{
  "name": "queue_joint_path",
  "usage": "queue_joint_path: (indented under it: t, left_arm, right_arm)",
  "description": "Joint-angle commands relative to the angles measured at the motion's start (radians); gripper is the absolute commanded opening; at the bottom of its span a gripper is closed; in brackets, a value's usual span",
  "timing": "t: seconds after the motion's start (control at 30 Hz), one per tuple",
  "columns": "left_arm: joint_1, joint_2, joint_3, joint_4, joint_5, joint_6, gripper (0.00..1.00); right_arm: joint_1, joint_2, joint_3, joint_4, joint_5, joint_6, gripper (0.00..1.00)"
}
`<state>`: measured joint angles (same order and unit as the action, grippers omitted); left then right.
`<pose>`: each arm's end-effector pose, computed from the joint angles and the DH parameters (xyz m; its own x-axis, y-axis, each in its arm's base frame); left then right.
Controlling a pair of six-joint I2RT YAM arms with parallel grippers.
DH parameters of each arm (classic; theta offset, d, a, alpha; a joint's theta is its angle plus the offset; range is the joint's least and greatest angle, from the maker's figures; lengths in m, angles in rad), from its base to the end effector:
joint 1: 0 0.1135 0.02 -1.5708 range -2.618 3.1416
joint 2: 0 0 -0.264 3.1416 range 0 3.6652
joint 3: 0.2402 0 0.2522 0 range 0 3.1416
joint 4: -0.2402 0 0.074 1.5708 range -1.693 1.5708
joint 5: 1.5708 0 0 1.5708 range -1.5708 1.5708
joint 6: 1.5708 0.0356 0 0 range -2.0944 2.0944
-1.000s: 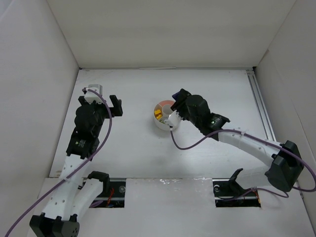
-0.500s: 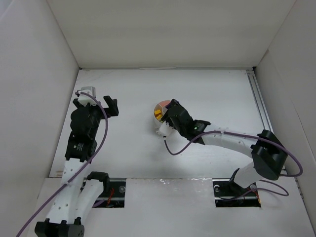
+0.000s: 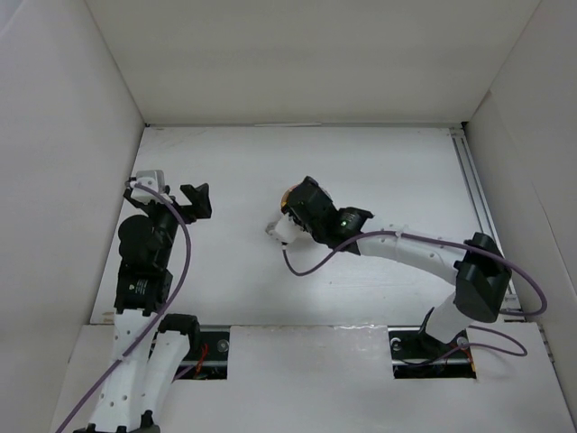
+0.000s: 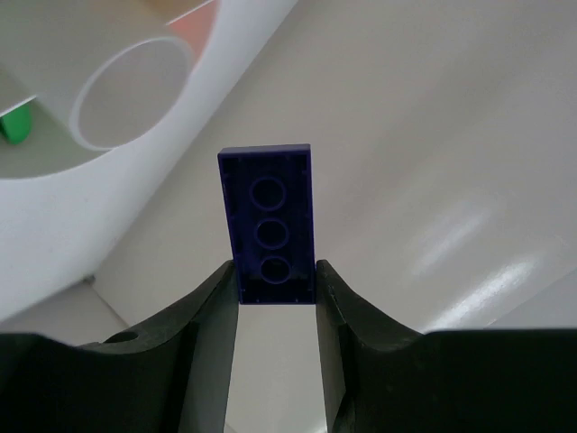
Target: Sort the legos into containers by color
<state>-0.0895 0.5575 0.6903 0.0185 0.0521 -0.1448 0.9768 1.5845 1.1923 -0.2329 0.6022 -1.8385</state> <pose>0.1384 -0.0143 0.3616 0.1283 -0.1562 -0.9794 0.1607 0.9777 -0.1349 0.2164 0.2843 0.2788 0.4973 -0.6836 0.5342 -0.2032 -0.6904 -0.6943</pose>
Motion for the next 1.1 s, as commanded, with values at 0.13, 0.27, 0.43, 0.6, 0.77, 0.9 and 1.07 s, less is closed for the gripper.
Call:
queue_joint_path:
  t: [0.13, 0.27, 0.43, 0.6, 0.77, 0.9, 1.07]
  left_arm:
    - [0.007, -0.018, -0.005, 0.037, 0.038, -0.012, 1.0]
    - [0.007, 0.028, 0.018, 0.023, 0.107, -0.021, 1.0]
    - [0.007, 0.073, 0.061, -0.017, 0.24, -0.012, 1.0]
    - [0.007, 0.12, 0.025, 0.087, 0.734, -0.04, 1.0]
    - [0.016, 0.257, -0.029, 0.352, 1.011, -0.405, 0.91]
    - [-0.018, 0.358, 0.037, 0.341, 1.01, -0.415, 0.84]
    - [-0.067, 0.469, 0.081, 0.408, 1.008, -0.484, 0.78]
  right_arm:
    - [0.053, 0.041, 0.433, -0.595, -0.192, 0.769, 0.0]
    - [0.04, 0.031, 0.494, -0.735, -0.364, 0.993, 0.0]
    - [-0.065, 0.013, 0.512, -0.769, -0.611, 1.156, 0.0]
    - [-0.202, -0.029, 0.543, -0.705, -0.901, 1.308, 0.0]
    - [-0.214, -0.124, 0.422, -0.57, -0.964, 1.366, 0.0]
    - [-0.204, -0.161, 0.366, -0.519, -0.964, 1.398, 0.0]
    - [-0.182, -0.153, 0.378, -0.51, -0.929, 1.407, 0.0]
